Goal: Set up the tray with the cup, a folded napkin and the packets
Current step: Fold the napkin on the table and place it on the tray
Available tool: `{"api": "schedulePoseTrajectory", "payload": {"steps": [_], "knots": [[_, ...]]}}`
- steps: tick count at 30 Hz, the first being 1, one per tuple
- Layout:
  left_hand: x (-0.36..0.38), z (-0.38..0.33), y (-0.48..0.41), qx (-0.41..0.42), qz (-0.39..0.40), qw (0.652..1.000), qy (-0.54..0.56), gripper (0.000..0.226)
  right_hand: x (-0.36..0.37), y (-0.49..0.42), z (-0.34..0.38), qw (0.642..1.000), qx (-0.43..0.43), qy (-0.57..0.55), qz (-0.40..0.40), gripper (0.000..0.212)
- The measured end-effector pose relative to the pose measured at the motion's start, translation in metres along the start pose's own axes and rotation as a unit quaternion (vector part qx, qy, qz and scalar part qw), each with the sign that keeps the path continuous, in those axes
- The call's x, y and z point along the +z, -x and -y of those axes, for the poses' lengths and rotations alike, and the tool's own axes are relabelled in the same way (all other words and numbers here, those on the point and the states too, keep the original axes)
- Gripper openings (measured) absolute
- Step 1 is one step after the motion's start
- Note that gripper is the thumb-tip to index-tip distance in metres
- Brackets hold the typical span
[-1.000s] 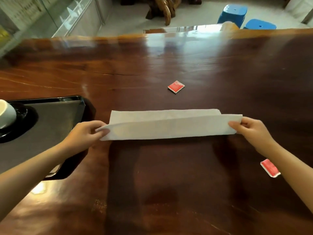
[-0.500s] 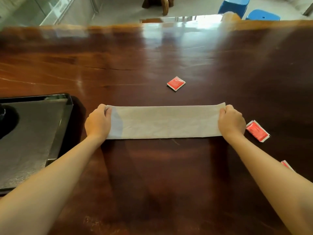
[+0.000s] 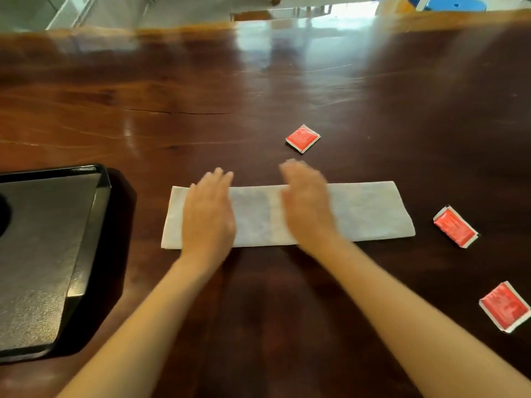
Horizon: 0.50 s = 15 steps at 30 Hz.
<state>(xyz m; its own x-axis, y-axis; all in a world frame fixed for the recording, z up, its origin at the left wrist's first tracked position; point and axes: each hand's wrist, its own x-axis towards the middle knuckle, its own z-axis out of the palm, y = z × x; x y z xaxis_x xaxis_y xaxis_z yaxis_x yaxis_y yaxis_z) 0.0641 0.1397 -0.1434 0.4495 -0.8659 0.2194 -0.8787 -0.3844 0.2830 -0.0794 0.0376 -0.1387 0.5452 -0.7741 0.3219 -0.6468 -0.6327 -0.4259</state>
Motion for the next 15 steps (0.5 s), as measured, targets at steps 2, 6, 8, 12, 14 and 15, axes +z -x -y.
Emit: {"api": "schedulePoseTrajectory", "payload": {"steps": [2, 6, 8, 12, 14, 15], "knots": [[0.017, -0.001, 0.000, -0.030, 0.085, 0.996, -0.003, 0.046, 0.028, 0.011, 0.037, 0.979, -0.074, 0.053, 0.180, 0.048], [0.029, 0.035, 0.009, -0.057, 0.097, 0.992, -0.063, 0.065, 0.042, 0.028, 0.036, 0.963, -0.066, 0.113, 0.237, 0.057], [0.027, 0.035, 0.010, -0.058, 0.097, 0.992, -0.059, 0.070, 0.036, 0.026, 0.024, 0.963, -0.068, 0.111, 0.236, 0.058], [0.026, 0.032, 0.010, -0.069, 0.106, 0.989, -0.071, 0.070, 0.014, 0.025, -0.020, 0.960, -0.013, 0.121, 0.253, 0.057], [0.026, 0.032, 0.010, -0.068, 0.108, 0.989, -0.073, 0.072, -0.003, 0.025, -0.057, 0.959, 0.033, 0.136, 0.246, 0.062], [0.025, 0.032, 0.010, -0.068, 0.108, 0.989, -0.072, 0.073, -0.014, 0.027, -0.078, 0.959, 0.058, 0.150, 0.233, 0.064]]}}
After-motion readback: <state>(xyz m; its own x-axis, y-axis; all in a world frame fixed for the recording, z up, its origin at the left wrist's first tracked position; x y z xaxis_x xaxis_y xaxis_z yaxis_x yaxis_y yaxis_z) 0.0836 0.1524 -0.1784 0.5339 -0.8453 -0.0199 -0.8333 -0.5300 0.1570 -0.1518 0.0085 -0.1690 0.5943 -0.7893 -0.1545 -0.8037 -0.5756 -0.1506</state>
